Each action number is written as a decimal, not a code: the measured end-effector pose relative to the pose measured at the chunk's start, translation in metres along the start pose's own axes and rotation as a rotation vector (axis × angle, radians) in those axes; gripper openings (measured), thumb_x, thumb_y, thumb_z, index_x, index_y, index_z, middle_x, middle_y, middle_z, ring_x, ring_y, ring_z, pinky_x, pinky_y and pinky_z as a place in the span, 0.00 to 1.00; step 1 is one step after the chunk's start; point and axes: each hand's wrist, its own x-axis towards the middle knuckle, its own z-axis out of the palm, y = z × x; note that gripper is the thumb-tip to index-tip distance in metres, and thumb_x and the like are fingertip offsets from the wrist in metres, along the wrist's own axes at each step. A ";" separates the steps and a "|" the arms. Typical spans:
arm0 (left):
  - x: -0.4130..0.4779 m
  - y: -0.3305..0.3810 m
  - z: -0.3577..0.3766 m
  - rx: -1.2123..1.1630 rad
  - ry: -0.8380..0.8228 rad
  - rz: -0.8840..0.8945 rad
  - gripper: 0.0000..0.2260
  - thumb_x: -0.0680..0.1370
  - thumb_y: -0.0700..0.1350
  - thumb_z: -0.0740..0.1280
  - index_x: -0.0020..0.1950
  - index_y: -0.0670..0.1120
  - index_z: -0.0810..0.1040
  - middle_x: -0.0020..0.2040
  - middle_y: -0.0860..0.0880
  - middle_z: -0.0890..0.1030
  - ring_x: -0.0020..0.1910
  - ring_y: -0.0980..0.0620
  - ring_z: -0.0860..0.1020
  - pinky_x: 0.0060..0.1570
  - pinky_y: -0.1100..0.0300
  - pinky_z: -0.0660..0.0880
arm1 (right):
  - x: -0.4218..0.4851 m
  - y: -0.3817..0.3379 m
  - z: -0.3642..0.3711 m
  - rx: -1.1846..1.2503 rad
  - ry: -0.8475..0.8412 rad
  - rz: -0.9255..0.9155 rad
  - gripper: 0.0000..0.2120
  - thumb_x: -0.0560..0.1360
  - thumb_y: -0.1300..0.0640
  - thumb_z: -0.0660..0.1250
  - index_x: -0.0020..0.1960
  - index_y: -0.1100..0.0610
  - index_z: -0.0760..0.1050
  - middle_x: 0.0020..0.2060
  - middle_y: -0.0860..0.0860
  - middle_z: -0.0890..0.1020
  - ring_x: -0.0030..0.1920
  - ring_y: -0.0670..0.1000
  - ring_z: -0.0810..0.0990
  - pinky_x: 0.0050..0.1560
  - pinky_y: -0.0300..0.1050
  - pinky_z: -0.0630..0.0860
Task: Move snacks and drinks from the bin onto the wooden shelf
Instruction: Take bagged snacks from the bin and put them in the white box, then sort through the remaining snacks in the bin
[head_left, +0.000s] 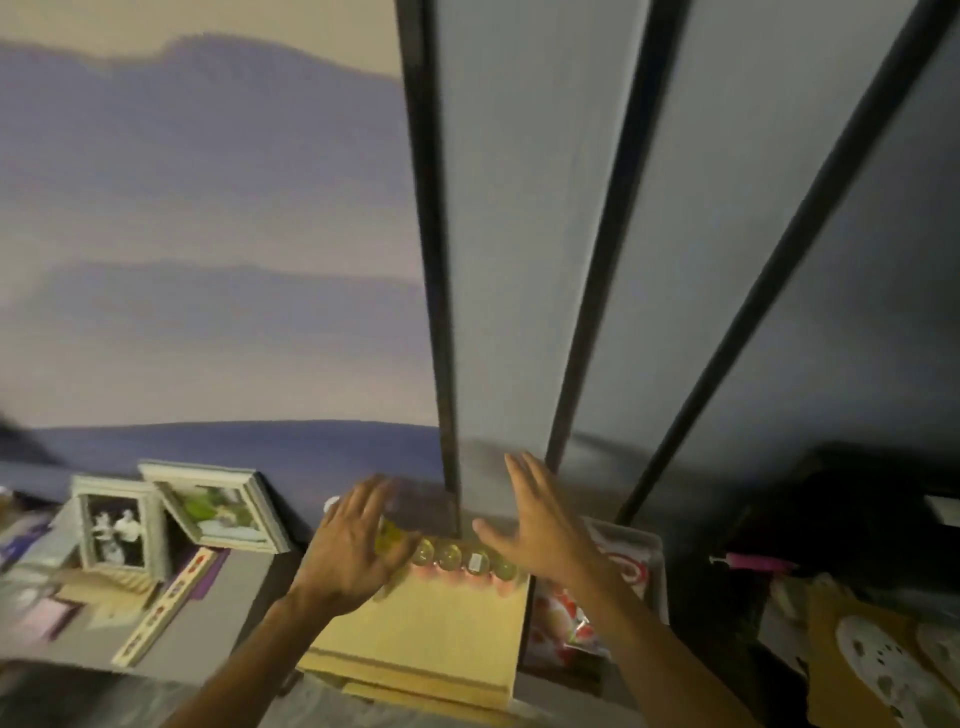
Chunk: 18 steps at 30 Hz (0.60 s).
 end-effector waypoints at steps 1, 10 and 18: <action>-0.013 -0.016 -0.018 0.019 0.052 -0.051 0.36 0.79 0.73 0.59 0.82 0.55 0.63 0.81 0.51 0.66 0.78 0.48 0.67 0.74 0.46 0.68 | 0.008 -0.024 0.000 -0.018 0.009 -0.051 0.53 0.75 0.25 0.63 0.87 0.51 0.45 0.86 0.51 0.47 0.85 0.55 0.49 0.82 0.55 0.57; -0.207 -0.164 -0.191 0.140 0.387 -0.437 0.44 0.76 0.79 0.56 0.85 0.55 0.57 0.85 0.50 0.60 0.84 0.48 0.58 0.81 0.42 0.58 | 0.040 -0.292 0.063 -0.001 -0.094 -0.412 0.55 0.70 0.22 0.61 0.86 0.48 0.45 0.86 0.49 0.50 0.85 0.53 0.52 0.81 0.58 0.61; -0.416 -0.283 -0.295 0.194 0.492 -0.727 0.44 0.74 0.80 0.56 0.83 0.55 0.60 0.83 0.50 0.62 0.80 0.46 0.64 0.77 0.40 0.65 | -0.016 -0.545 0.173 -0.021 -0.207 -0.697 0.52 0.74 0.25 0.65 0.86 0.50 0.47 0.85 0.48 0.53 0.83 0.54 0.57 0.78 0.52 0.64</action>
